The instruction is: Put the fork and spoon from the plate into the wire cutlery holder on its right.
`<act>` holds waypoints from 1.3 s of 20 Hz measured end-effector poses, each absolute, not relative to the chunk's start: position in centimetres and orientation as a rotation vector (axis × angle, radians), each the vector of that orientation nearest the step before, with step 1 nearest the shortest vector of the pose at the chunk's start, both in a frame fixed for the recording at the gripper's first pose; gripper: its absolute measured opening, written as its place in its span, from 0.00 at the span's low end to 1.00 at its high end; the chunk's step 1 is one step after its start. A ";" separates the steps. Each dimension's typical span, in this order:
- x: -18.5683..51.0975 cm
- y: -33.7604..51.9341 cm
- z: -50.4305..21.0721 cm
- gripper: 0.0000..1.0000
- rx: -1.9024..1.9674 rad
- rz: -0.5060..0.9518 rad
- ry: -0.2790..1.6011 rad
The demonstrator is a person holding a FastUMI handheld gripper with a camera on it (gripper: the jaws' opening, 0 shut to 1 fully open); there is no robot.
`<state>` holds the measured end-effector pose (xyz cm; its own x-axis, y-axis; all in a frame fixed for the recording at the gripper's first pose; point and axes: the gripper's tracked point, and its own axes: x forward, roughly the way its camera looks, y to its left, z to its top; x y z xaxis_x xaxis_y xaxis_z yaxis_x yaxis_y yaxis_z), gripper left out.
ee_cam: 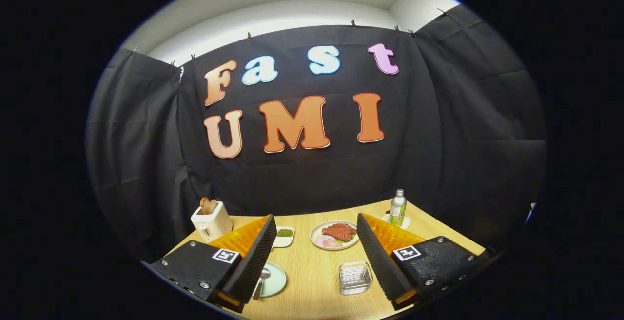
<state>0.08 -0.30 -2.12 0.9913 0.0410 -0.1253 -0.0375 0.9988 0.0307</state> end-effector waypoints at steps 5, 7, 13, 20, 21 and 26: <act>-0.9 0.3 -2.1 0.99 -0.013 0.026 0.133; -0.8 1.1 -2.6 0.99 -0.016 0.029 0.161; 0.9 6.7 -9.5 0.99 -0.122 0.082 0.446; 3.5 15.2 -20.8 0.99 -0.205 0.248 0.913; 3.7 15.8 -22.6 0.99 -0.211 0.255 0.985; 4.4 15.9 -29.4 1.00 -0.267 0.209 1.257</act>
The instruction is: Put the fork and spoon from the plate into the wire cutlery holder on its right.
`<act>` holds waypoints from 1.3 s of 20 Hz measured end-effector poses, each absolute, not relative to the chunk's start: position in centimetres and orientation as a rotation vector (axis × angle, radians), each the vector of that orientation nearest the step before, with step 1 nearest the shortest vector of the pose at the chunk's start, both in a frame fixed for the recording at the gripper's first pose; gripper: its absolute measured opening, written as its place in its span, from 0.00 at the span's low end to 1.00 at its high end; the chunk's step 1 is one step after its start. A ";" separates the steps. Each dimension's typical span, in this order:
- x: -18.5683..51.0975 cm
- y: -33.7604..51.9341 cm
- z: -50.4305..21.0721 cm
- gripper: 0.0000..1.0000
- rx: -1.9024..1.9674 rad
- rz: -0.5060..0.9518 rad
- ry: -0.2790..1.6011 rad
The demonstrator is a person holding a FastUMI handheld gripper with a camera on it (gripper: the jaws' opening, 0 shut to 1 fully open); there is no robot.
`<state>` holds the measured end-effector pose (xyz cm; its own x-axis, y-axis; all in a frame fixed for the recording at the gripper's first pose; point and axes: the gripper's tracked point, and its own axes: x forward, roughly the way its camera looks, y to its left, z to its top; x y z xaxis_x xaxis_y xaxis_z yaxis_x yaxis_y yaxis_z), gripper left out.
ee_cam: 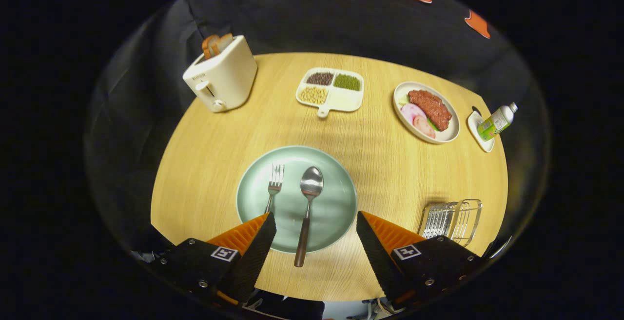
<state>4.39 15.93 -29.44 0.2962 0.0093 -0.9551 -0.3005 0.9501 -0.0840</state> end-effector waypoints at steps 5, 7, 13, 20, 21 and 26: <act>3.3 16.3 -33.0 0.99 -0.227 0.169 1.389; 3.0 16.4 -34.0 0.99 -0.213 0.156 1.420; 2.2 16.8 -35.6 0.83 -0.201 0.136 1.481; 1.5 17.0 -36.6 0.65 -0.163 0.121 1.529; 1.5 17.1 -36.8 0.59 -0.157 0.119 1.530; 1.6 16.8 -36.9 0.09 -0.153 0.110 1.531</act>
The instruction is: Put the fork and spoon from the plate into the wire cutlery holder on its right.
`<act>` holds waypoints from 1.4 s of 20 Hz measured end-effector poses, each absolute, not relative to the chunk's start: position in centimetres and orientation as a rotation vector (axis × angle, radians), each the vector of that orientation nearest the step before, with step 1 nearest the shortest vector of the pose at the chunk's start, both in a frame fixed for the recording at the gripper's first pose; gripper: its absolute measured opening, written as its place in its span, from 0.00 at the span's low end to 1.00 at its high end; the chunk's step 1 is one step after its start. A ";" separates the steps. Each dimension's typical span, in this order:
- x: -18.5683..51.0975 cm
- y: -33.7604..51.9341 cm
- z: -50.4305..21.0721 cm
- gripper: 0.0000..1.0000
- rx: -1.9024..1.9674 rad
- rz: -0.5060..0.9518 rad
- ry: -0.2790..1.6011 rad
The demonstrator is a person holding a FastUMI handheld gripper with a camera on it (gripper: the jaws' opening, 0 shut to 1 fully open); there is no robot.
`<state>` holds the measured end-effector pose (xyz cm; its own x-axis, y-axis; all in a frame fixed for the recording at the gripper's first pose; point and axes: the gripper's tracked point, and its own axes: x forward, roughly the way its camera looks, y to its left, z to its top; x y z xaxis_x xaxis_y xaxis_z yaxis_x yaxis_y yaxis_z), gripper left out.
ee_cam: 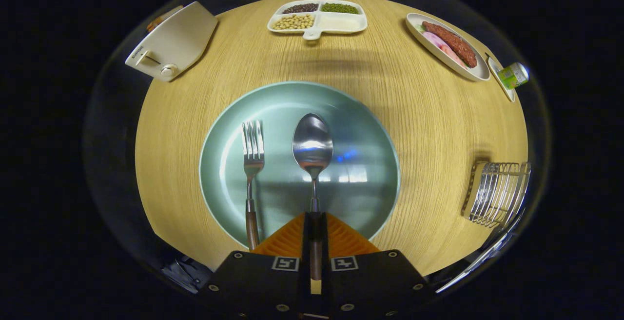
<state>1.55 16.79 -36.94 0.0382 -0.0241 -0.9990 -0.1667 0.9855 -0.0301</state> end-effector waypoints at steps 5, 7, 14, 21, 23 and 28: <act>1.3 16.0 -34.4 0.04 -0.119 0.134 1.515; 0.7 15.0 -32.4 0.04 -0.101 0.146 1.514; -1.4 6.3 -24.7 0.04 -0.137 0.115 1.526; -2.0 -4.2 -22.5 0.04 -0.233 0.008 1.639; -2.5 -5.6 -23.0 0.04 -0.231 0.001 1.701; -2.0 -7.6 -23.8 0.04 -0.197 -0.010 1.793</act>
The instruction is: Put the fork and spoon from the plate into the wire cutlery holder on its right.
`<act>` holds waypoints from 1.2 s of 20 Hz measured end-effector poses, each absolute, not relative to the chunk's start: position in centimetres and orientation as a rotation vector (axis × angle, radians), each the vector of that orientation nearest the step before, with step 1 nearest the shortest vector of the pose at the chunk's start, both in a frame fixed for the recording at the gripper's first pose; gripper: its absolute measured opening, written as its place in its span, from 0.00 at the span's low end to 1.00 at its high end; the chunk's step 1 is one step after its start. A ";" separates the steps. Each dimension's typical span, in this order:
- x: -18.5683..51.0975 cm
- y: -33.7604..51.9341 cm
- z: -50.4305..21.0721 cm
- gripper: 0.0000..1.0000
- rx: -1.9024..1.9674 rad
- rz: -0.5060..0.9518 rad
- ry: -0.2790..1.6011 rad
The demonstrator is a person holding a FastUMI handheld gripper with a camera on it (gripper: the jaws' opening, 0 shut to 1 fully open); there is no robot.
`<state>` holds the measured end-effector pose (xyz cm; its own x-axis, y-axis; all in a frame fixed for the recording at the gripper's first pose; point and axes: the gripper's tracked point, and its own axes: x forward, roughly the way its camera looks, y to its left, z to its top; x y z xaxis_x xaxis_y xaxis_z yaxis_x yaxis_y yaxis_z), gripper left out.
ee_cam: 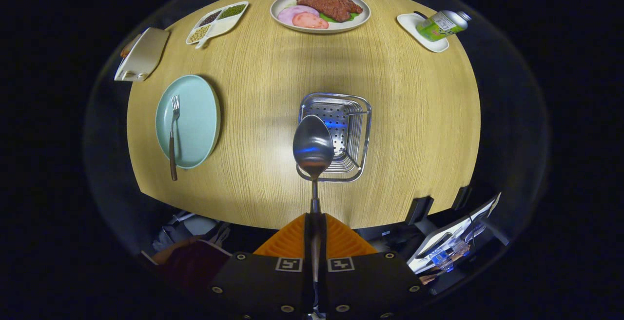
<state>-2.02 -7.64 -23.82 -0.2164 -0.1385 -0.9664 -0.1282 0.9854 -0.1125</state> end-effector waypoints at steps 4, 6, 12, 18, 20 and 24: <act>-0.6 -8.5 -24.5 0.04 -0.157 -0.044 1.816; 0.1 -8.4 -24.6 0.06 -0.140 -0.038 1.811; 2.8 -9.1 -23.5 0.34 -0.193 -0.012 1.712; 7.9 -4.4 -20.7 0.99 -0.217 0.042 1.489; 7.8 -0.3 -20.6 0.99 -0.205 0.096 1.466; 6.1 6.8 -23.4 0.99 -0.240 0.203 1.492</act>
<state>6.07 6.79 -23.38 0.0698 -0.0139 -0.9975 -0.2796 0.9595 -0.0330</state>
